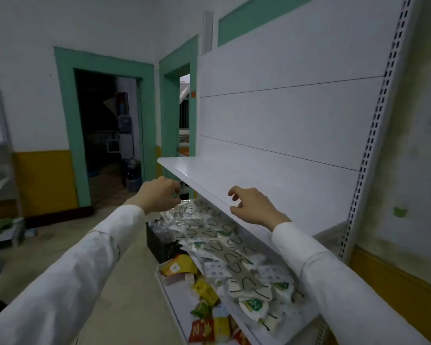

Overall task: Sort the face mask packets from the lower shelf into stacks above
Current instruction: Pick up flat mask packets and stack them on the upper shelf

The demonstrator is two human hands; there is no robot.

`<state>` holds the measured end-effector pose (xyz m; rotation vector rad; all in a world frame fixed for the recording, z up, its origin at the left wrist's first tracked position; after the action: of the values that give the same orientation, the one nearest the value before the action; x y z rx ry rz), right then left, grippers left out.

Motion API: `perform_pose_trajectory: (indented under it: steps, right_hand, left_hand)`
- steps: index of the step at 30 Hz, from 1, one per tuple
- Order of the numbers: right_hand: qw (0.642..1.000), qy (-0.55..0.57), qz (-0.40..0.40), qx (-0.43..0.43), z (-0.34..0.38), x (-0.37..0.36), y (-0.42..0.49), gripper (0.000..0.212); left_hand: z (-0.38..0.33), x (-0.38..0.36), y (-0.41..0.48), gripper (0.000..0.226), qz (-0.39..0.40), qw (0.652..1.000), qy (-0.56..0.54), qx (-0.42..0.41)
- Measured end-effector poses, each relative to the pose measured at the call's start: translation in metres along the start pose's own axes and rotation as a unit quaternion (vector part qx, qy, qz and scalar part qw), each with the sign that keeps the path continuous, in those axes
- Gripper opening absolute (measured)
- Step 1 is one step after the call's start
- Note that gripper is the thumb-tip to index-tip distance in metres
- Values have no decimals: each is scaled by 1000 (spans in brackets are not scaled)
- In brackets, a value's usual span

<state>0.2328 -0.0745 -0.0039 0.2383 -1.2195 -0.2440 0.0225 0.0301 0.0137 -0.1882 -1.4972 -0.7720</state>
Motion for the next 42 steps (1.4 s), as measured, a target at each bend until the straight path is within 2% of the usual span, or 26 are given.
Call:
perform_pose_trajectory:
  steps: [3, 6, 12, 21, 25, 34, 38, 42]
  right_hand:
    - [1000, 2, -13, -18, 4, -16, 31, 42]
    - [1000, -8, 11, -21, 7, -38, 63, 43]
    - [1000, 7, 11, -18, -2, -67, 141, 42]
    - [999, 3, -23, -27, -46, -89, 290, 42]
    - [998, 6, -25, -50, -71, -92, 355, 41]
    - [994, -60, 23, -83, -105, -131, 445, 39]
    - [991, -60, 15, -122, -121, -139, 473, 35]
    - [982, -45, -18, -185, -136, -150, 492, 32]
  left_hand:
    - [24, -12, 18, 19, -5, 1000, -5, -2]
    - [45, -30, 33, 18, 18, 1000, 8, 5]
    - [90, -63, 87, 15, 11, 1000, -20, 17]
    - [140, -105, 224, 9, -9, 1000, -13, -6]
    - [156, -116, 293, 17, -32, 999, -18, -20]
    - [188, -179, 402, 23, 16, 996, -33, -83]
    - [195, -202, 454, 23, 24, 992, -50, -114]
    - [191, -226, 501, 23, 16, 982, -52, -182]
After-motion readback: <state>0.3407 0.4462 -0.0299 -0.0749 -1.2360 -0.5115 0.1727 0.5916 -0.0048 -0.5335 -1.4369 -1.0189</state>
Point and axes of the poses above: each hand's wrist, its own y-axis towards the middle knuckle, its own x-axis out of the back of the hand, z = x × y, the point moved 4 cm from there along y, towards the middle knuckle, and after that the axes turned 6 degrees about y, right-handed, at the moved point
